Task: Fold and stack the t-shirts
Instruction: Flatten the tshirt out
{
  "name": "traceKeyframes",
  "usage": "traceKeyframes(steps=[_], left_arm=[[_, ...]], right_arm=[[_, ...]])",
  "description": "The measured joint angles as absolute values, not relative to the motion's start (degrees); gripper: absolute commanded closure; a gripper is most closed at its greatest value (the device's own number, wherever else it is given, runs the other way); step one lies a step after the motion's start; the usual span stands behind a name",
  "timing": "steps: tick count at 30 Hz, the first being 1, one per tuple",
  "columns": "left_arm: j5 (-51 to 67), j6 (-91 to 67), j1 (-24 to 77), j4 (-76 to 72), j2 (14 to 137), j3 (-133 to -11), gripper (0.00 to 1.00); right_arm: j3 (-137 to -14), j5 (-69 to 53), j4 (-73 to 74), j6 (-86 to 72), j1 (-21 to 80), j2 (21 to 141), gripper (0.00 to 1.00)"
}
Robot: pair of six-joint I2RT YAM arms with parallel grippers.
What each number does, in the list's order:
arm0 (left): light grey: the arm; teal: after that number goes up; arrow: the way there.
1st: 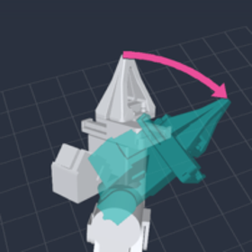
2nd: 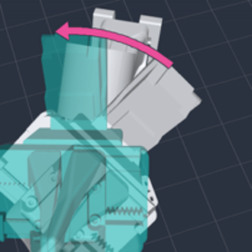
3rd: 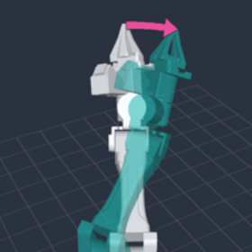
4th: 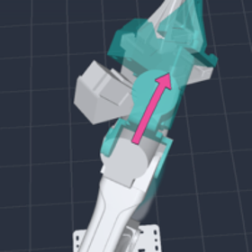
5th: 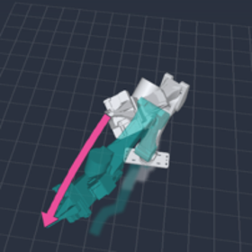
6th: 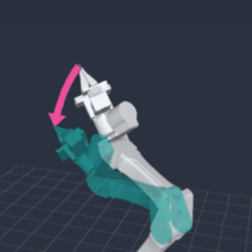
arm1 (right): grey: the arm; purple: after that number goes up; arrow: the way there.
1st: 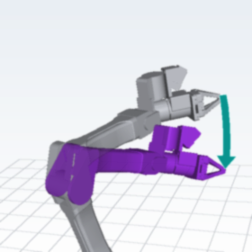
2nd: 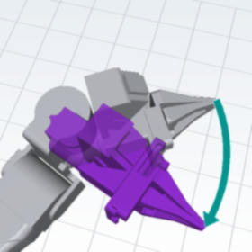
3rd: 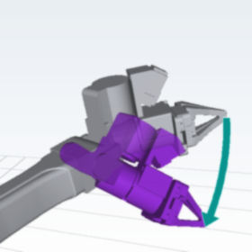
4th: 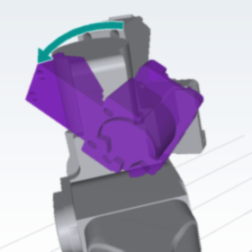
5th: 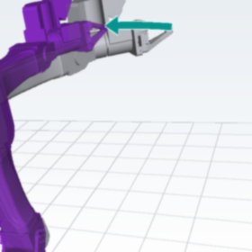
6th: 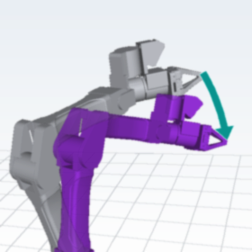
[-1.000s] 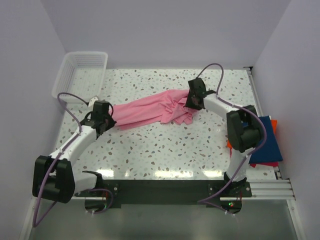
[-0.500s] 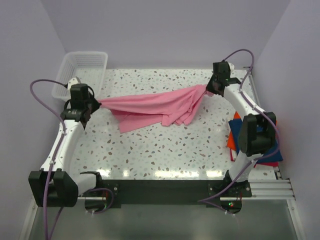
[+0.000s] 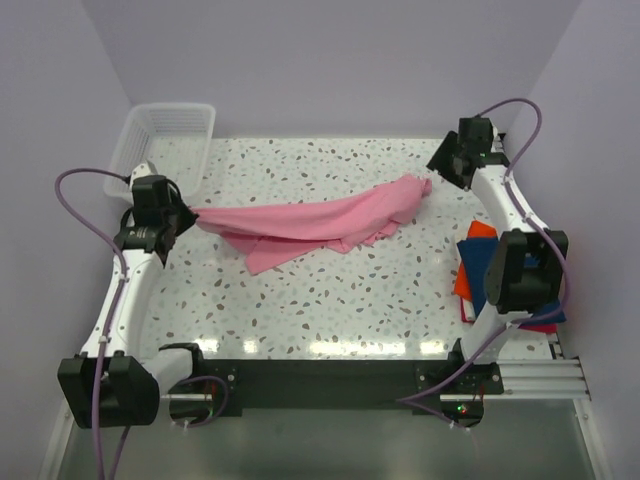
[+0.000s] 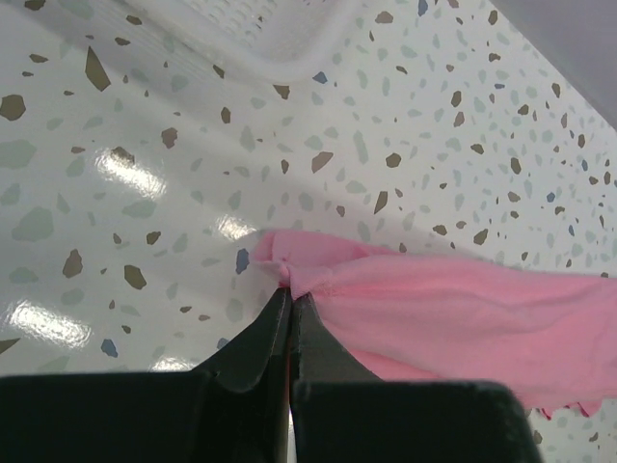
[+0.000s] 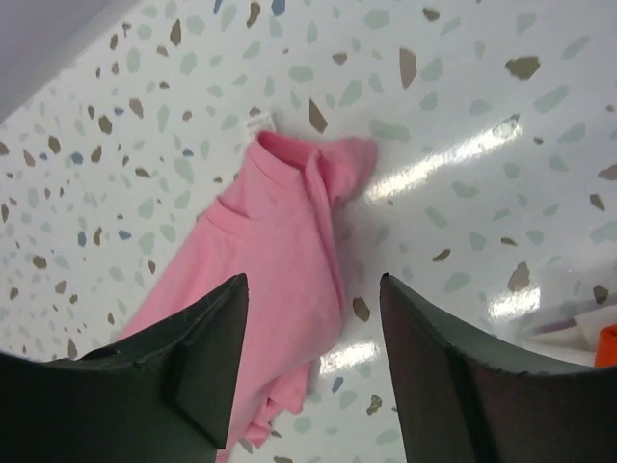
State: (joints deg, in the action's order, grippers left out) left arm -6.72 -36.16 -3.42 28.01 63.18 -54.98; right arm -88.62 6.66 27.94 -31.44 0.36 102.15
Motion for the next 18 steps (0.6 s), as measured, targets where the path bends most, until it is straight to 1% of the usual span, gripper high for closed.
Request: traceKeyframes(steps=[2,5,7,8,11,15,18], left_arm=[[-6.42,-36.14,-3.42,28.18,63.75,-54.61,1.0],[-6.33,-36.14,-3.49,27.92,64.79,-54.63,1.0],[-6.15,-36.14,-3.6,27.92,65.43,-54.63,1.0],[-6.09,-36.14,-3.64,27.9,65.71,-54.63,1.0],[-5.96,-36.14,-3.75,27.86,66.17,-54.65,1.0],[-5.76,-36.12,-3.75,27.79,66.57,-54.87,1.0],[-5.5,-36.12,-3.75,27.57,66.7,-55.11,1.0]], right_arm=[[-84.18,5.72,26.65,-31.46,1.37,100.2,0.39],[-75.81,4.97,25.71,-31.51,5.37,95.48,0.43],[-70.48,4.75,24.69,-31.9,9.21,92.01,0.5],[-67.4,4.6,23.46,-32.29,11.46,90.0,0.57],[-59.61,3.64,20.4,-34.06,17.8,85.38,0.64],[-54.7,3.6,17.76,-36.6,22.87,84.77,0.64],[-53.15,3.68,15.81,-38.48,24.53,85.91,0.64]])
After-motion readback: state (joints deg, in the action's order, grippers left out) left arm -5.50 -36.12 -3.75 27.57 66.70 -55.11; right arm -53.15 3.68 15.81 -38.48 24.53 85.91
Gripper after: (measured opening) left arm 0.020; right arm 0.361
